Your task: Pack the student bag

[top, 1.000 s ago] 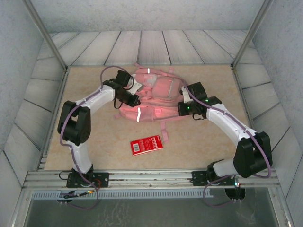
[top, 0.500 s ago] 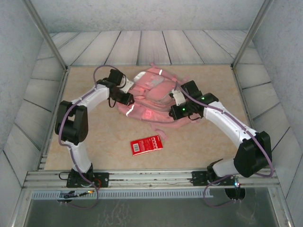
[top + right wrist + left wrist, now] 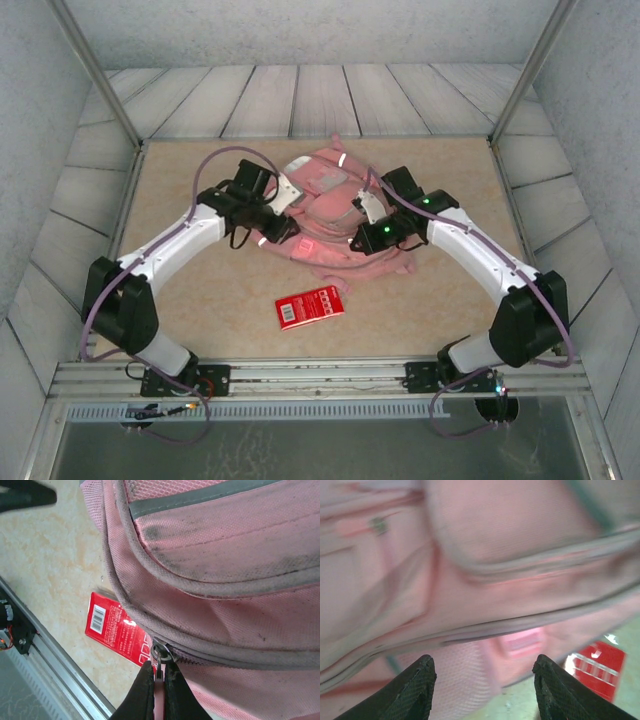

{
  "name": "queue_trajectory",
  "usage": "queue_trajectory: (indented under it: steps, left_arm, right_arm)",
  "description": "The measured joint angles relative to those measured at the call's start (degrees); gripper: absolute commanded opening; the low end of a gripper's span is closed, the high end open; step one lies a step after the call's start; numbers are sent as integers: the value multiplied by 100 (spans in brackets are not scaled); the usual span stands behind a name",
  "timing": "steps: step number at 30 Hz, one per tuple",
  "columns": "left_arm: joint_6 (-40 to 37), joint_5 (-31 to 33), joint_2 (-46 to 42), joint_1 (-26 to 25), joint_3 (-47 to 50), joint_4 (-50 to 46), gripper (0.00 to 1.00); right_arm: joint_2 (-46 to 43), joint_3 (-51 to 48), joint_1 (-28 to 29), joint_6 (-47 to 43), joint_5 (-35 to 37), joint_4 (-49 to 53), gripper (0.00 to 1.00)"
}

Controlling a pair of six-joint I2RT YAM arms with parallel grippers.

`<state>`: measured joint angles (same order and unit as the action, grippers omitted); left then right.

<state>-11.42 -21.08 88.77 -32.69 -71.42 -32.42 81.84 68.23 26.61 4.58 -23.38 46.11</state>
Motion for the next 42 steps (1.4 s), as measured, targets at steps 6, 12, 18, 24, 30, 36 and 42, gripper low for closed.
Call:
queue_trajectory:
  steps: [6, 12, 18, 24, 30, 36, 42]
  left_arm:
    - [-588, -345, -31, -573, -44, -92, 56]
    - [-994, -387, 81, -999, -374, -13, 55]
    - [-1176, -518, 496, -1012, -610, 28, 51]
    - [-1211, -640, 890, -1071, -804, -33, 39]
    - [-1099, -603, 1069, -1073, -953, -42, 11]
    - [-1060, -356, 1113, -1115, -1003, -55, 0]
    - [-907, -251, 953, -1010, -719, 131, 0]
  right_arm:
    - [11, 0, 0, -37, -219, -83, 0]
    - [9, -4, 0, -37, -306, -157, 0]
    - [-37, -50, 0, -37, -415, -284, 0]
    - [-59, -131, 0, -37, -413, -332, 0]
    - [-87, -205, -2, -33, -398, -398, 0]
    - [-184, -319, -7, -15, -190, -584, 0]
    - [-306, -374, -227, 24, 127, -555, 0]
